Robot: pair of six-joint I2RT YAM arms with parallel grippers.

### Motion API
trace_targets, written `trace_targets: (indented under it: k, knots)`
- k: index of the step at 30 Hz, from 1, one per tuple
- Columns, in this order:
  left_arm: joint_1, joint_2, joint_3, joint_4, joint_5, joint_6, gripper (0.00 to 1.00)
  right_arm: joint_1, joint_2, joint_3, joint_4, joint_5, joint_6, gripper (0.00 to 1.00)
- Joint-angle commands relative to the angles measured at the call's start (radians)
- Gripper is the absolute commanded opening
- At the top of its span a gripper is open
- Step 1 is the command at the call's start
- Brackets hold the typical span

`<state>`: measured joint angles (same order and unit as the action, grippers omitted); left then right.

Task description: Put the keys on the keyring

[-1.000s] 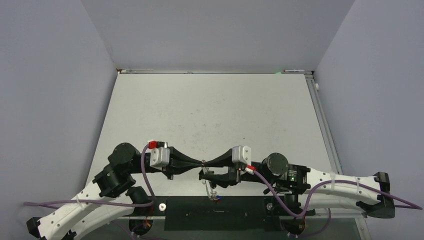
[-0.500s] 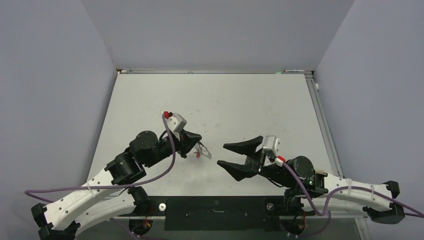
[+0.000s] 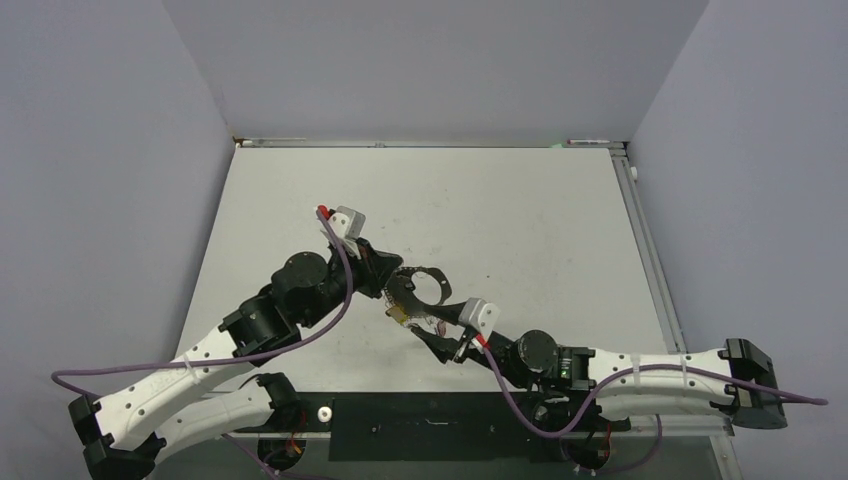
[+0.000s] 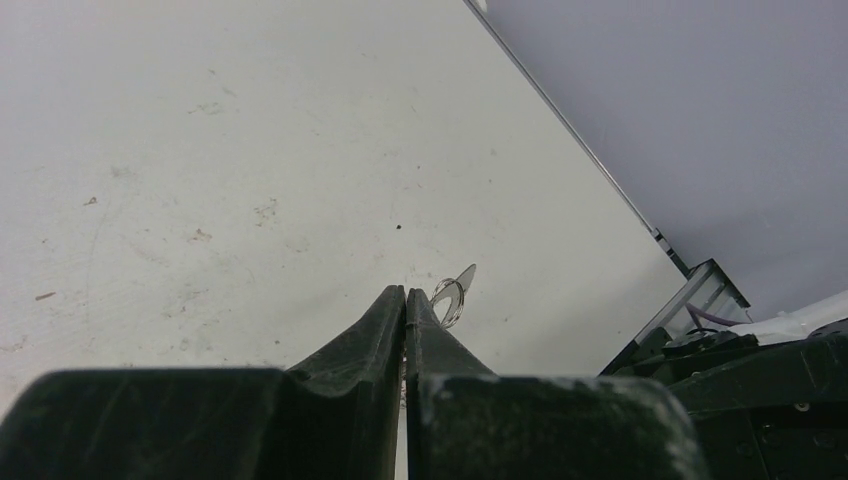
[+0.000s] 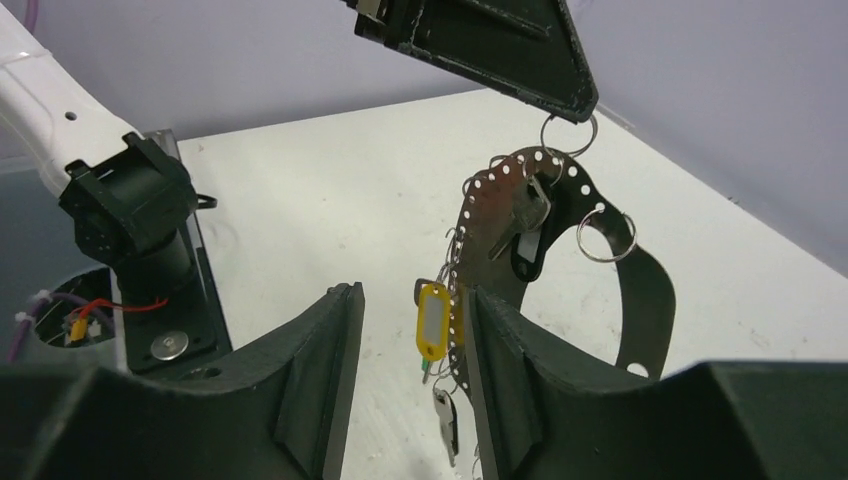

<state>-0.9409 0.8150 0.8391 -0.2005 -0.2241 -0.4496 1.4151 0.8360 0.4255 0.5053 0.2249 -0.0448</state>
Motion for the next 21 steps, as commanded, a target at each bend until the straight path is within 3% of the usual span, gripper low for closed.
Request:
trace_targets:
  k: [1,11,21]
  knots:
    - [-0.001,-0.02,0.058,0.067,-0.008,-0.075,0.0,0.007,0.02,-0.006,0.173,0.041,-0.1,0.42]
    - [-0.001,-0.065,0.0,0.166,0.05,-0.131,0.0,0.003,0.106,-0.017,0.293,0.055,-0.13,0.41]
    - [-0.004,-0.068,0.002,0.152,0.052,-0.161,0.0,-0.016,0.191,0.001,0.369,0.065,-0.166,0.41]
